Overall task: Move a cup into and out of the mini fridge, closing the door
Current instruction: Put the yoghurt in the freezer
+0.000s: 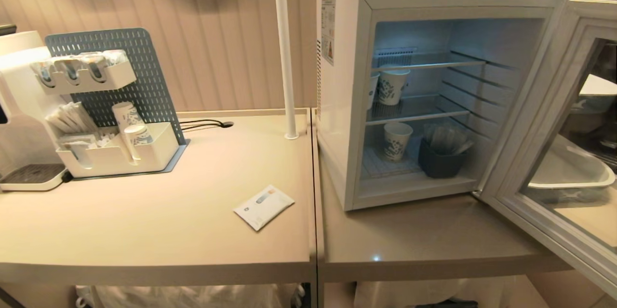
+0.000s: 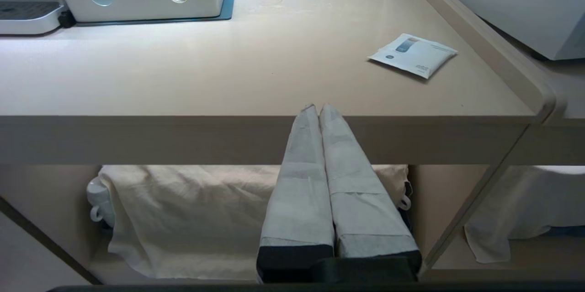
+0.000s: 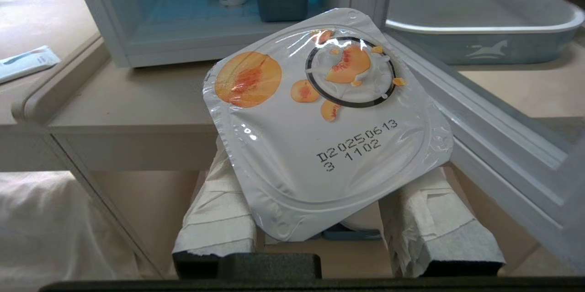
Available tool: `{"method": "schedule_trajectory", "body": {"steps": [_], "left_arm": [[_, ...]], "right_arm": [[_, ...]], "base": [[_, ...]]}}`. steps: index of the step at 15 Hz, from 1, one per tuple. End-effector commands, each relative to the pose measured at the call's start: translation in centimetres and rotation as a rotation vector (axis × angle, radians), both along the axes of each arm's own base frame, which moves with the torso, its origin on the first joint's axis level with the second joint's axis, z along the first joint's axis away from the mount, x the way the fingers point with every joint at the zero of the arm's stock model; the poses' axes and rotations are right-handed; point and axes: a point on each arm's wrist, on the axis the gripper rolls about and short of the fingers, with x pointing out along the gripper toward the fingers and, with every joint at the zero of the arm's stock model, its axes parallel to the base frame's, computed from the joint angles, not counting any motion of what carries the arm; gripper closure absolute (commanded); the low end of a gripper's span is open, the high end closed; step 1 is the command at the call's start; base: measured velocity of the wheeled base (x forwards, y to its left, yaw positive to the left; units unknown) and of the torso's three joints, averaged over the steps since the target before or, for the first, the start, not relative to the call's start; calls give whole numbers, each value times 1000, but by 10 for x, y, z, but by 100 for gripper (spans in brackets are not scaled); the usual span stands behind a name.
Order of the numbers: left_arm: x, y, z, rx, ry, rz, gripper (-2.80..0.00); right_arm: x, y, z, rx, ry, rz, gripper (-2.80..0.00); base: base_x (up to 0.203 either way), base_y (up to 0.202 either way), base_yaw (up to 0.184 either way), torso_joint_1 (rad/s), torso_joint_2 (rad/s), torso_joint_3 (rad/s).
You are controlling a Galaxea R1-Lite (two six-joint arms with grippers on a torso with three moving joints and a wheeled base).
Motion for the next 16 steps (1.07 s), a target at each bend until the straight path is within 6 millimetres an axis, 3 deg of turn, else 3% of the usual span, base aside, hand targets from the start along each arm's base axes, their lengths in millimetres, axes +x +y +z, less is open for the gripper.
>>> {"method": "schedule_trajectory", "body": {"steps": [1,6,9,12,16], "left_arm": [[0,0,0,-1,3,0,0],[0,0,0,-2,3,2,0],[0,0,0,-4,3,2,0],[0,0,0,-7,3,2,0],[0,0,0,-7,3,2,0]], "right_arm": [[0,0,0,-1,6,0,0],[-3,0,6,-4,9,-1,0],[-7,0,63,29,-11,5,0],[21,1,97,46,119,49,0],[91,4,113,63,267,140,0]], "base": [[0,0,0,0,0,0],[0,0,0,0,0,0],[0,0,0,0,0,0],[0,0,0,0,0,0],[0,0,0,0,0,0]]}}
